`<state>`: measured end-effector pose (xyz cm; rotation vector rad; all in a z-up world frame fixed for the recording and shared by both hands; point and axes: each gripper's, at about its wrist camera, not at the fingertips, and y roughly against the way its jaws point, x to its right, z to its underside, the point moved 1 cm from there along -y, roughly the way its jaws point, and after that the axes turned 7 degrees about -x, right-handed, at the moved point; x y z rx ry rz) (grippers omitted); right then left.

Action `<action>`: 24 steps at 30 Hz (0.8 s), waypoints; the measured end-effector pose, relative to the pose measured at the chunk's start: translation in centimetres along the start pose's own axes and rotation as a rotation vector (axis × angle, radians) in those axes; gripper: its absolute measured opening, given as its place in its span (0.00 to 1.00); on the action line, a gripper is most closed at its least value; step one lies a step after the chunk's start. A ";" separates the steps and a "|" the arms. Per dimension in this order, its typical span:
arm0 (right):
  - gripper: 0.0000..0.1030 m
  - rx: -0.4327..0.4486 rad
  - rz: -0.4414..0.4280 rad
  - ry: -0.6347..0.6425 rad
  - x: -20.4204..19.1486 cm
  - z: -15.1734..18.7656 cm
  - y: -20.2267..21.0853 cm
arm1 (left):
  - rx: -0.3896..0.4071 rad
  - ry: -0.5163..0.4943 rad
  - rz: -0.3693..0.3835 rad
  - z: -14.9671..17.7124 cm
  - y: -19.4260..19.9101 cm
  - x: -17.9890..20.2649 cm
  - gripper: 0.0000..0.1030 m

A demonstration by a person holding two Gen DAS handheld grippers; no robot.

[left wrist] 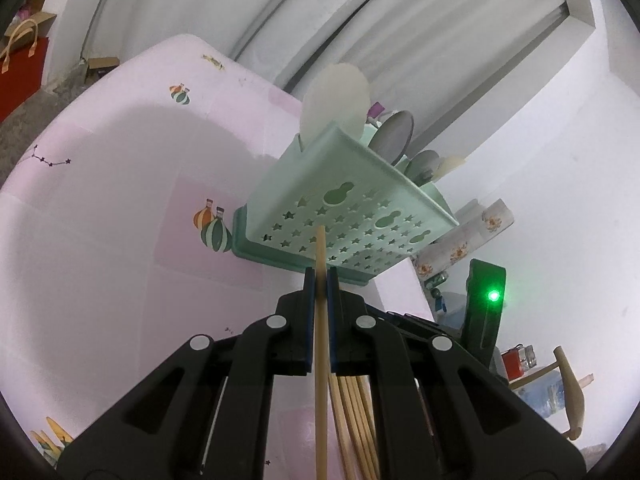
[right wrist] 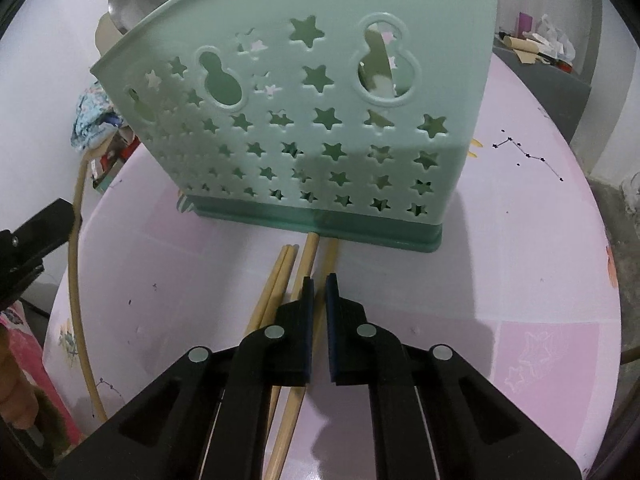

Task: Organize utensils
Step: 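Lift the chopstick with the left gripper while the right gripper grasps another chopstick, then raise both held chopsticks up over the green basket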

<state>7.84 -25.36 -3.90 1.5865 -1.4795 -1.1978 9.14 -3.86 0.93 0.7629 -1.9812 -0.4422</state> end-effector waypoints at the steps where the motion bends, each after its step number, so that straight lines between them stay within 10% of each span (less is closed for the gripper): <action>1: 0.04 0.001 0.004 0.001 -0.3 -0.2 -0.5 | 0.005 -0.002 0.002 0.0 0.2 0.1 0.04; 16: 0.00 0.204 -0.064 -0.055 -0.6 1.3 6.6 | 0.125 -0.122 0.039 -1.8 4.0 4.8 0.04; 24: 0.11 0.050 -0.060 -0.038 2.3 1.1 3.4 | 0.125 -0.134 0.031 -2.0 3.9 5.6 0.04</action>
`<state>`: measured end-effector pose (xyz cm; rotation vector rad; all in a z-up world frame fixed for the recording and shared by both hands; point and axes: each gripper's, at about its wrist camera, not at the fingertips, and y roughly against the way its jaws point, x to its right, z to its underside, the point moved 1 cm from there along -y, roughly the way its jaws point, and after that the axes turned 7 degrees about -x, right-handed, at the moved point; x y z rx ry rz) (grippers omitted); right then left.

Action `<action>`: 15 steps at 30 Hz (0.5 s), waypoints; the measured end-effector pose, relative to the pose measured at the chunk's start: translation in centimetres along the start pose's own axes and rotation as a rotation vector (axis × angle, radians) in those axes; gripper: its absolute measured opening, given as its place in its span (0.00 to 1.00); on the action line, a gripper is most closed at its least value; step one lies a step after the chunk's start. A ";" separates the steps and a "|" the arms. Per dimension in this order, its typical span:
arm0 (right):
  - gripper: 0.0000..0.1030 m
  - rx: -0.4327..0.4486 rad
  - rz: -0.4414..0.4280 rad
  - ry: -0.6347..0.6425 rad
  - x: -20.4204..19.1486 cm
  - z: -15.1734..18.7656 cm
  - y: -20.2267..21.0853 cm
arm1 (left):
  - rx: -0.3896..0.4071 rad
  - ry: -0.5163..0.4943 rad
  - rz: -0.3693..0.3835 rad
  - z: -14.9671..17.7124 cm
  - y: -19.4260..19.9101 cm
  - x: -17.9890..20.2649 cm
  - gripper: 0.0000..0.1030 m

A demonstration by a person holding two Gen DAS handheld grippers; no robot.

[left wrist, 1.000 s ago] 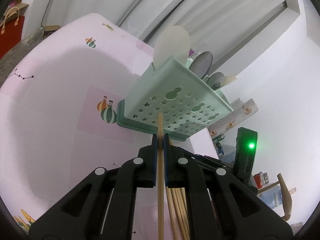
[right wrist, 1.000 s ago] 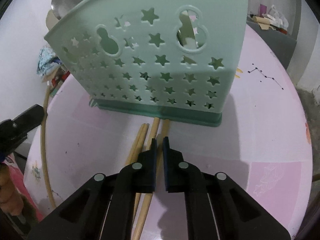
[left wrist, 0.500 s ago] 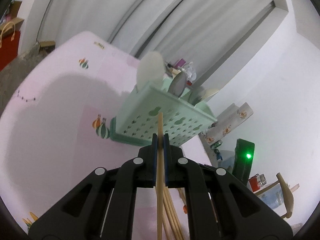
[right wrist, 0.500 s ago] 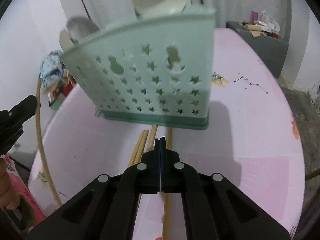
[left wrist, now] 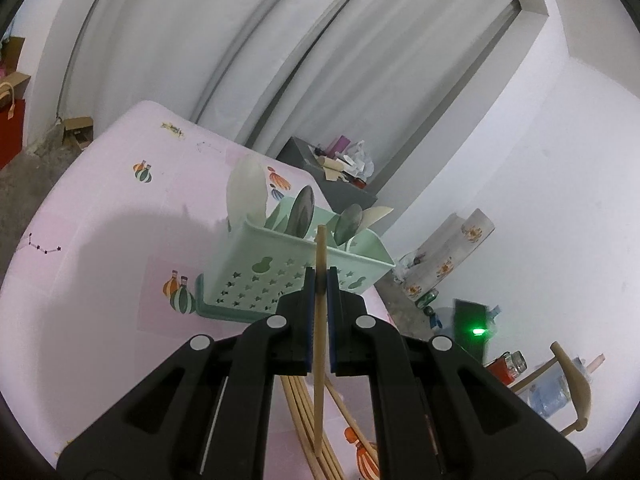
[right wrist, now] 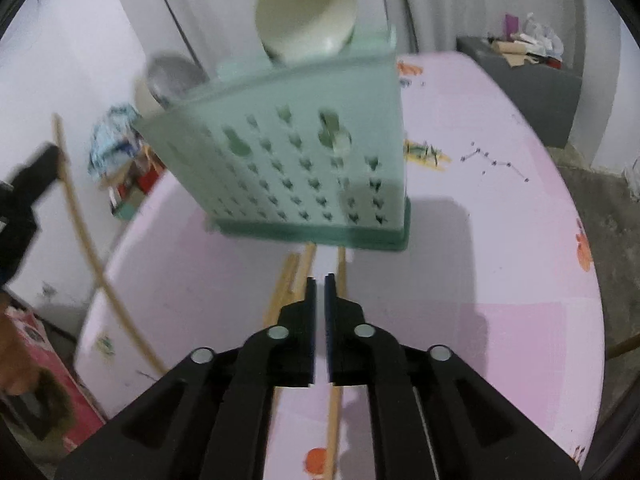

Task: Organize utensils
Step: 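Raise both held chopsticks up over the green basket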

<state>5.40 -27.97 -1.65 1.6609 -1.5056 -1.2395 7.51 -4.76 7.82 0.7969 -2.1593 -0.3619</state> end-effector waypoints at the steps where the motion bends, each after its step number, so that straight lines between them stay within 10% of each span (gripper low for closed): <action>1: 0.13 -0.022 0.020 0.015 0.0 -0.2 -1.0 | -0.001 0.001 -0.002 0.0 -0.1 0.0 0.04; 15: 0.06 -0.080 0.123 0.153 -1.7 -1.3 -3.1 | 0.025 -0.005 -0.007 -0.4 0.8 -0.1 0.04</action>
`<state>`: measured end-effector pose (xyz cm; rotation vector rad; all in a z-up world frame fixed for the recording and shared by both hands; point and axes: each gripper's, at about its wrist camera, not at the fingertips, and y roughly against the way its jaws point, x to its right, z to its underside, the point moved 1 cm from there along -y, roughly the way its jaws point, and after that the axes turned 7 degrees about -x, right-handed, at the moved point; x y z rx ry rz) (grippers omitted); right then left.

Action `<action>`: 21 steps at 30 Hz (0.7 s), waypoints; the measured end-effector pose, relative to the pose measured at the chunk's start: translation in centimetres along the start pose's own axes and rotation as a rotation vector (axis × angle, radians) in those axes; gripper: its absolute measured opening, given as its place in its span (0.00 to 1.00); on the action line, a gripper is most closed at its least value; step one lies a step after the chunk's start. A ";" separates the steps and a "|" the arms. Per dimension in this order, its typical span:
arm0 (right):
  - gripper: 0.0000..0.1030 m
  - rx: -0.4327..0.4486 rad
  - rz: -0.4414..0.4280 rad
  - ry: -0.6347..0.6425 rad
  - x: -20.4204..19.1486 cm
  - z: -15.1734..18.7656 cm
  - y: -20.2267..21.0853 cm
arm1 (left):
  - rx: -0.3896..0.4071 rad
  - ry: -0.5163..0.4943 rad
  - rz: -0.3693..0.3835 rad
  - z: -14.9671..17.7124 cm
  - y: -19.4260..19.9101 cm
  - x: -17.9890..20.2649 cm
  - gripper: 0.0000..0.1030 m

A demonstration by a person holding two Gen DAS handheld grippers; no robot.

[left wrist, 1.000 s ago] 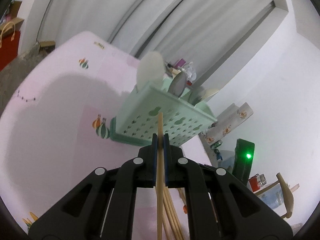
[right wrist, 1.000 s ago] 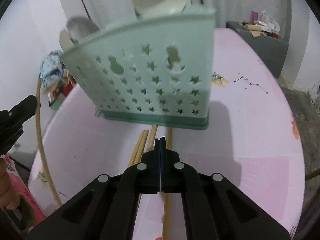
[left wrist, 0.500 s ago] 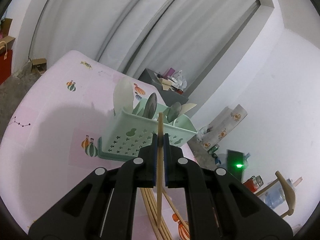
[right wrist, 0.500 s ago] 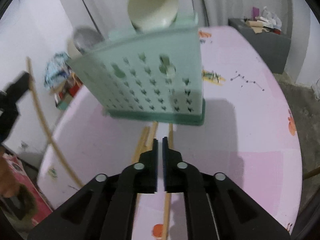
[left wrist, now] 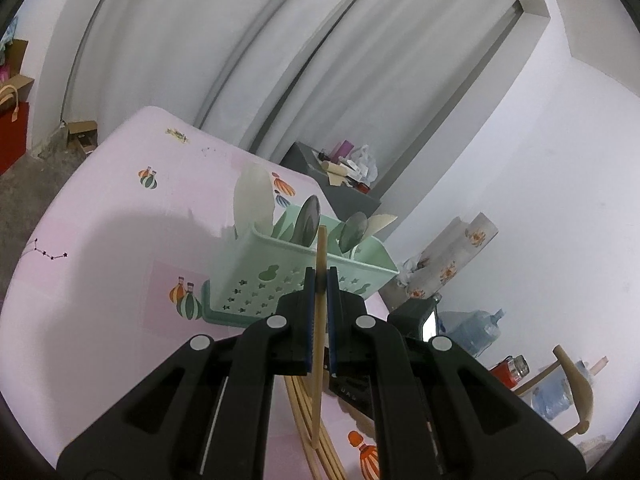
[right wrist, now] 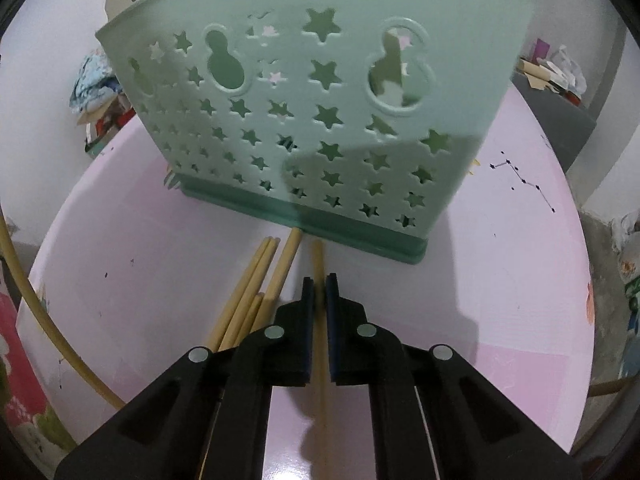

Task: Organize utensils
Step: 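Raise both held chopsticks up over the green basket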

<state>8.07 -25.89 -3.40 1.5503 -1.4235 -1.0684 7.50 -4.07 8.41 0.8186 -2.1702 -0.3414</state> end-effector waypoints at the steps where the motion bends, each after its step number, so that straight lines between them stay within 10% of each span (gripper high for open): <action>1: 0.06 0.003 -0.015 -0.013 0.1 0.2 0.3 | 0.004 -0.003 0.002 -0.1 0.2 0.1 0.04; 21: 0.06 0.351 -0.145 -0.191 2.9 3.1 12.8 | 0.255 -0.194 0.079 -8.9 4.8 7.2 0.04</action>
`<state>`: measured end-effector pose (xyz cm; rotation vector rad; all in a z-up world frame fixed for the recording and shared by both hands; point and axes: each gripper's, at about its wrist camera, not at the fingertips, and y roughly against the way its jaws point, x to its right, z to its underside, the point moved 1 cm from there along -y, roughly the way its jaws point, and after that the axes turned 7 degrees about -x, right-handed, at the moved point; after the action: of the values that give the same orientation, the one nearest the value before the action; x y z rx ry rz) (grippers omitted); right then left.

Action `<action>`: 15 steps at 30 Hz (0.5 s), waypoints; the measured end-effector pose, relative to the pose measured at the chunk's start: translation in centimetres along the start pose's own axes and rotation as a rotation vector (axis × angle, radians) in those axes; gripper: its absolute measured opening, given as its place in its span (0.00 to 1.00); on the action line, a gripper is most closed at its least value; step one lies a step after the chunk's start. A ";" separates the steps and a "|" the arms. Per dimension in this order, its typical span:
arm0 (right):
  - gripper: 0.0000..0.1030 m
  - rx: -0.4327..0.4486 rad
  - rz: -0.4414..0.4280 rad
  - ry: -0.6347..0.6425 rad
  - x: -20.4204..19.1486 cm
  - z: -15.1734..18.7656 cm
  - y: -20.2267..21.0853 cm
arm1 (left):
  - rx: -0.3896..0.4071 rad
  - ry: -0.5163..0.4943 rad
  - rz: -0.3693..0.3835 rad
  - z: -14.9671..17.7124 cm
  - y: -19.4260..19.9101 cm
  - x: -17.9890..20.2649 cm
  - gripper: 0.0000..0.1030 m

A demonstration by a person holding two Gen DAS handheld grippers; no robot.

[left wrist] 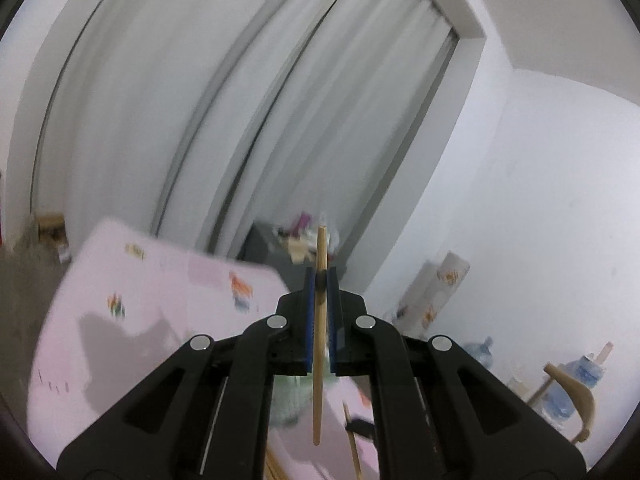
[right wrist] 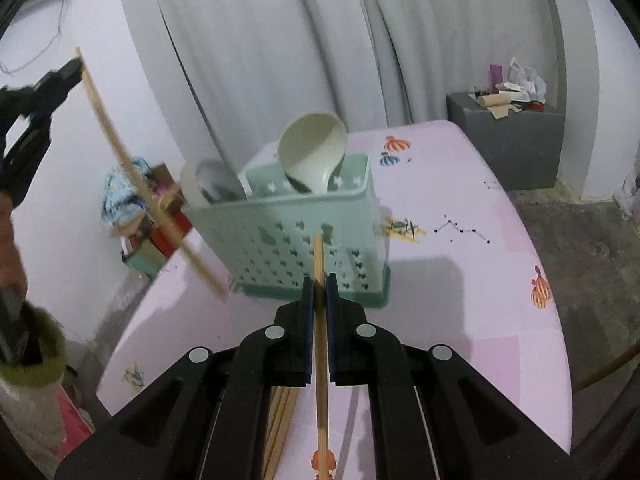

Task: Organize utensils
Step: 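Raise both held chopsticks up over the green basket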

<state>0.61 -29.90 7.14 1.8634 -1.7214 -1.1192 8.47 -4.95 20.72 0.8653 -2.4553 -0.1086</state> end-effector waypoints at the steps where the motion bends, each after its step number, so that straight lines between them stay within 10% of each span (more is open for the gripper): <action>1: 0.06 0.006 -0.005 -0.001 -0.3 0.0 -0.2 | 0.022 -0.016 -0.008 -0.7 -0.1 0.3 0.04; 15: 0.06 0.040 -0.053 -0.011 0.2 0.0 -0.2 | 0.076 -0.105 -0.199 0.0 -7.5 -1.6 0.04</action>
<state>0.73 -30.01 6.95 1.9414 -1.7211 -1.1248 13.76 -9.91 18.13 1.1636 -2.4773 -0.1351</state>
